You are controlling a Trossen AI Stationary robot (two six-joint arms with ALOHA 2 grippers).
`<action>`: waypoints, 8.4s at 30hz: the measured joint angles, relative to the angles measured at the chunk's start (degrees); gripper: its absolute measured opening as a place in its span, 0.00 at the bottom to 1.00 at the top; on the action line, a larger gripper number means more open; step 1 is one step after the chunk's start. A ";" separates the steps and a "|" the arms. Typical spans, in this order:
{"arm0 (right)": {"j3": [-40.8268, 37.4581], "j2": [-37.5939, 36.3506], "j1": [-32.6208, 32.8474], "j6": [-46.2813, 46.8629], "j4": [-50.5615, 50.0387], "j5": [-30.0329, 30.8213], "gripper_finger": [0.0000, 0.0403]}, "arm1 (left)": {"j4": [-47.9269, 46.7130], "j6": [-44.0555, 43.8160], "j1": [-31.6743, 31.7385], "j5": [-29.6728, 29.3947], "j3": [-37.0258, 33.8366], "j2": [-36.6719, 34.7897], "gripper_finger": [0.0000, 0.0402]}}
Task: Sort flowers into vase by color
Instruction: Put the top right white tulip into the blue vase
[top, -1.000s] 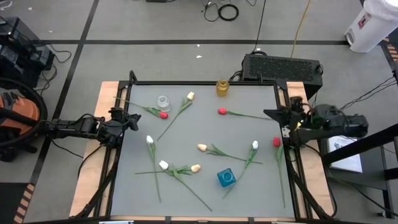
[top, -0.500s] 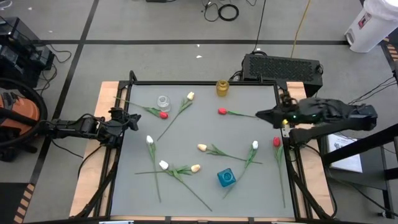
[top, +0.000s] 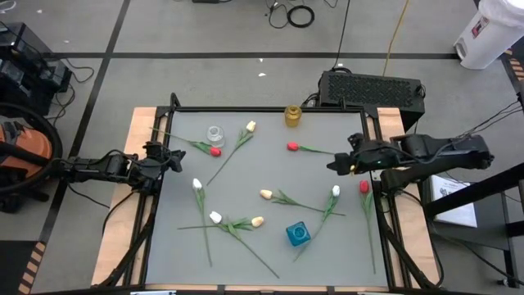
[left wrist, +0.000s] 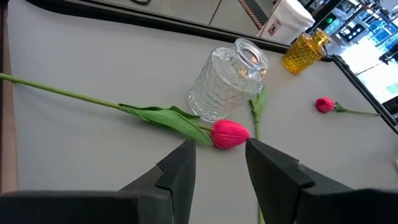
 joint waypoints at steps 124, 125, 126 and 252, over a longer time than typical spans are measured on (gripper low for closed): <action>-8.00 39.54 10.84 41.86 -0.57 -11.76 0.35 | 0.00 0.00 -0.01 0.64 0.00 0.02 0.37; -8.23 39.54 10.85 41.91 0.55 -11.72 0.35 | 0.00 0.00 0.00 0.63 0.00 0.02 0.37; -8.31 39.54 10.85 41.88 1.02 -11.70 0.35 | 0.00 0.00 0.01 0.64 0.01 0.02 0.37; -7.44 16.48 10.30 16.82 2.86 2.51 0.00 | 0.00 0.00 -0.01 0.64 0.00 0.04 0.37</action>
